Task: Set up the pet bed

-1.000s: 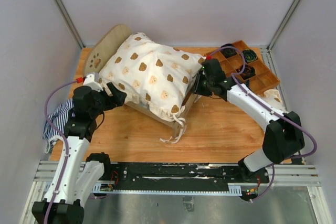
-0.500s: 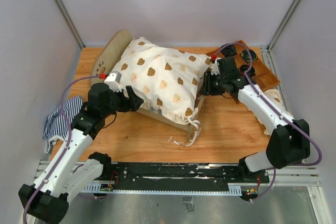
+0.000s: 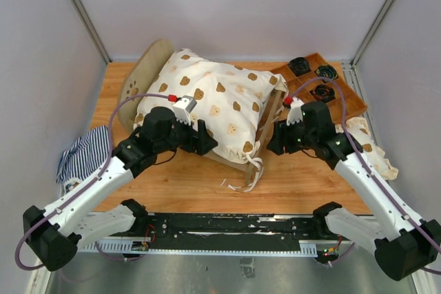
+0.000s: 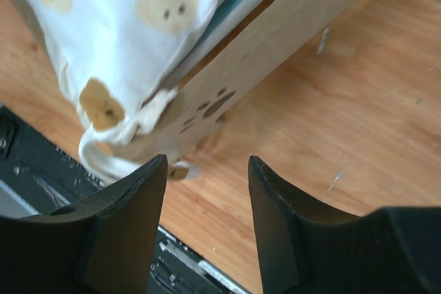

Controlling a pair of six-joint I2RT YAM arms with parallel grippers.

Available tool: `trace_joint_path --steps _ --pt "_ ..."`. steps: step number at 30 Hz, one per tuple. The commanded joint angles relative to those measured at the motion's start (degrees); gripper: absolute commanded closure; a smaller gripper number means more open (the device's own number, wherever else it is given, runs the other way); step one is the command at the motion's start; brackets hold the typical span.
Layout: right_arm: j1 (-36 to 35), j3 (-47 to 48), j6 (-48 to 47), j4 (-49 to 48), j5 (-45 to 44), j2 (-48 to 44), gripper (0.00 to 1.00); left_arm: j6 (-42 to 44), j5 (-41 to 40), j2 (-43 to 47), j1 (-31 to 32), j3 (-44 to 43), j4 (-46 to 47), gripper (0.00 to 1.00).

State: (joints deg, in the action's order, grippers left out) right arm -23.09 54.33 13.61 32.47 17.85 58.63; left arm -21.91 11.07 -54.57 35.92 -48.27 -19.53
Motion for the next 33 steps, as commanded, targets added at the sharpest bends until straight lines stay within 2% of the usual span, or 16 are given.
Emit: trace_joint_path --steps 1,5,11,14,23,27,30,32,33 --pt "-4.48 -5.77 0.29 -0.36 4.57 -7.35 0.5 -2.28 2.04 -1.63 4.72 0.33 5.9 0.22" --pt "-8.39 -13.21 3.1 -6.52 5.54 -14.35 0.52 -4.84 0.17 -4.8 10.17 2.34 10.61 0.22" --pt "-10.38 -18.5 4.69 -10.15 2.92 -16.66 0.54 -5.29 -5.84 -11.11 16.42 2.15 13.76 0.23" --pt "-10.55 -20.4 5.22 -11.52 0.65 -16.66 0.57 -5.1 -9.34 -13.94 17.98 1.55 14.21 0.23" --pt "-11.06 -24.96 7.12 -16.9 1.94 -15.05 0.58 -3.72 -21.73 -18.6 19.97 1.06 14.42 0.25" --pt "-11.29 -26.16 7.67 -18.93 1.99 -14.66 0.58 -3.49 -23.77 -18.78 20.13 1.25 15.28 0.4" --pt "-11.43 -26.4 7.71 -19.03 1.38 -14.34 0.58 -2.68 -25.33 -17.91 20.15 1.12 15.22 0.72" --pt "-11.42 -26.46 7.74 -19.11 1.36 -14.49 0.72 -1.88 -26.47 -16.93 20.15 0.92 14.94 0.88" --pt "-11.45 -26.43 7.75 -19.12 1.47 -14.63 0.75 -1.28 -26.57 -16.38 20.15 0.95 14.99 0.97"
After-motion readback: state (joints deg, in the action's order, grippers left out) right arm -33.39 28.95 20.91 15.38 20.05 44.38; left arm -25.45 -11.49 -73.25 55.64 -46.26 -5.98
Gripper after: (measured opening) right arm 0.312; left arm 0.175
